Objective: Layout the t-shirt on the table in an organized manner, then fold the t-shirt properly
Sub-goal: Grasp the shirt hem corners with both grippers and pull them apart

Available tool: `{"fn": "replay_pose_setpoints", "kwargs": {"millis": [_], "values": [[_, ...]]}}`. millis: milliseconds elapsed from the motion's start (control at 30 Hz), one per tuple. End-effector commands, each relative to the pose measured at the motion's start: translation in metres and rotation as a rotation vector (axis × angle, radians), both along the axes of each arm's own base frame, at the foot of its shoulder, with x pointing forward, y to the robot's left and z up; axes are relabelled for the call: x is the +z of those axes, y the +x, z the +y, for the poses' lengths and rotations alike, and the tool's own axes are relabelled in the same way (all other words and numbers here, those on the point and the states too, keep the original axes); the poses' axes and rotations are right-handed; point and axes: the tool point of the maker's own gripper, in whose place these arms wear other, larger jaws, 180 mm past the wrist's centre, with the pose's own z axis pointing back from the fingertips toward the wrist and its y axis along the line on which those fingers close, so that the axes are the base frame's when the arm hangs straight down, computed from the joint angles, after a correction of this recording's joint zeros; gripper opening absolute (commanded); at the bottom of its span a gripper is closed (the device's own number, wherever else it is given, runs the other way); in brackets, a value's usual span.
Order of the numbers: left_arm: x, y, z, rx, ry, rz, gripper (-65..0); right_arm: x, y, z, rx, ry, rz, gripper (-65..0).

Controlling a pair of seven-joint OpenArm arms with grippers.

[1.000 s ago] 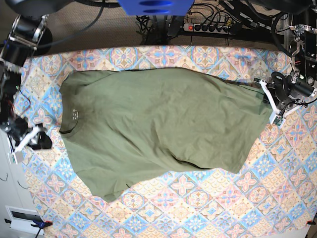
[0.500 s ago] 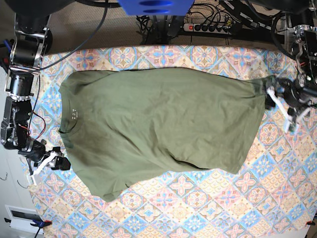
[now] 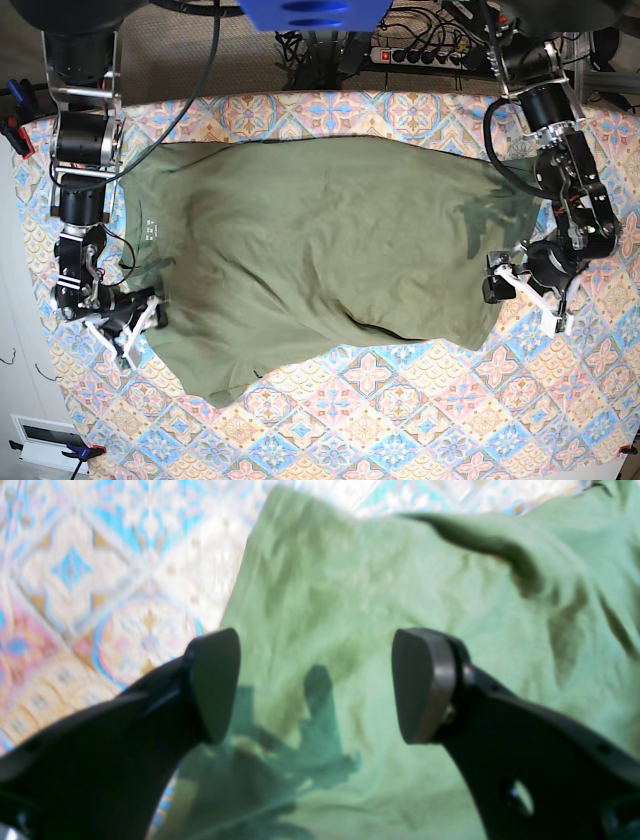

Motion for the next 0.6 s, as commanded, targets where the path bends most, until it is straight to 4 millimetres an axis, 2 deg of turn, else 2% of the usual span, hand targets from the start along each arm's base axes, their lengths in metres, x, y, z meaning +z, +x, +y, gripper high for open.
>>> {"fn": "replay_pose_setpoints", "kwargs": {"millis": [0, 200, 467, 567], "values": [[0.020, 0.012, 0.001, 0.000, 0.004, -0.074, -18.0, 0.015, 0.011, -0.010, -0.015, -0.005, -0.051, -38.2], [0.018, 0.011, 0.001, 0.000, 0.002, -0.073, -18.0, -0.011, 0.003, -0.014, -0.067, 0.071, -0.048, -38.2], [0.019, 0.011, 0.004, 0.006, 0.002, -0.073, -18.0, -0.031, -0.004, -0.020, -0.131, 0.144, -0.094, -38.2], [0.018, 0.010, 0.004, 0.006, 0.002, -0.072, -18.0, -0.026, -0.003, -0.044, -0.207, 0.140, -0.141, -38.2]]}}
